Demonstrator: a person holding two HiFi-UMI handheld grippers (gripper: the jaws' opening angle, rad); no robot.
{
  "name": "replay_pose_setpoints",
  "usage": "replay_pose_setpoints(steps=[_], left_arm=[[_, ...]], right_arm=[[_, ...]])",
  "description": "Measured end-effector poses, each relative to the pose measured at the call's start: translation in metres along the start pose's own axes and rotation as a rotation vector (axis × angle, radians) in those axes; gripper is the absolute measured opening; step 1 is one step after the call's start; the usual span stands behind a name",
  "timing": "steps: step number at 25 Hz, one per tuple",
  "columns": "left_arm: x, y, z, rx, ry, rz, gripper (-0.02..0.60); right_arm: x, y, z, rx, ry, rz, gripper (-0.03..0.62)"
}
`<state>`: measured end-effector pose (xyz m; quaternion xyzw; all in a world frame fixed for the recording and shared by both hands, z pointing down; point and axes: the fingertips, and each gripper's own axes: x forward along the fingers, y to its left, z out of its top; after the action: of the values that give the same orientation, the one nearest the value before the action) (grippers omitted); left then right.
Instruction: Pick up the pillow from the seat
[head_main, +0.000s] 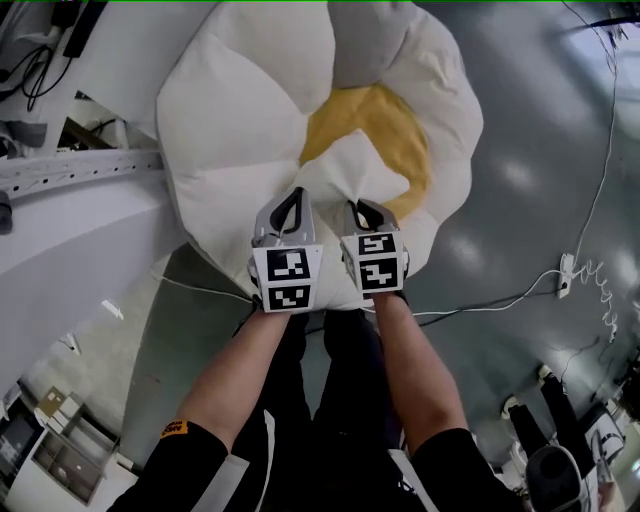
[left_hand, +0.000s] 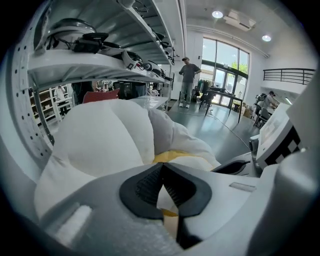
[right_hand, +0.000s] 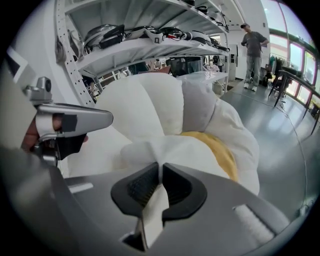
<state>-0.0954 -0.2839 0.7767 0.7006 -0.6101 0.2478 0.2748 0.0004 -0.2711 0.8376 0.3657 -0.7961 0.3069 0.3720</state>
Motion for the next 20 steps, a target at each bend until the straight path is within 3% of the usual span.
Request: replay_pose_setpoints(steps=[13, 20], left_arm=[[-0.104, -0.014, 0.094, 0.006, -0.031, -0.002, 0.005], [-0.149, -0.02, 0.142, 0.011, -0.066, -0.025, 0.005]], right_arm=[[-0.137, 0.034, 0.076, 0.036, -0.093, -0.041, 0.028], [-0.196, 0.046, 0.114, 0.0, -0.153, -0.072, 0.028]])
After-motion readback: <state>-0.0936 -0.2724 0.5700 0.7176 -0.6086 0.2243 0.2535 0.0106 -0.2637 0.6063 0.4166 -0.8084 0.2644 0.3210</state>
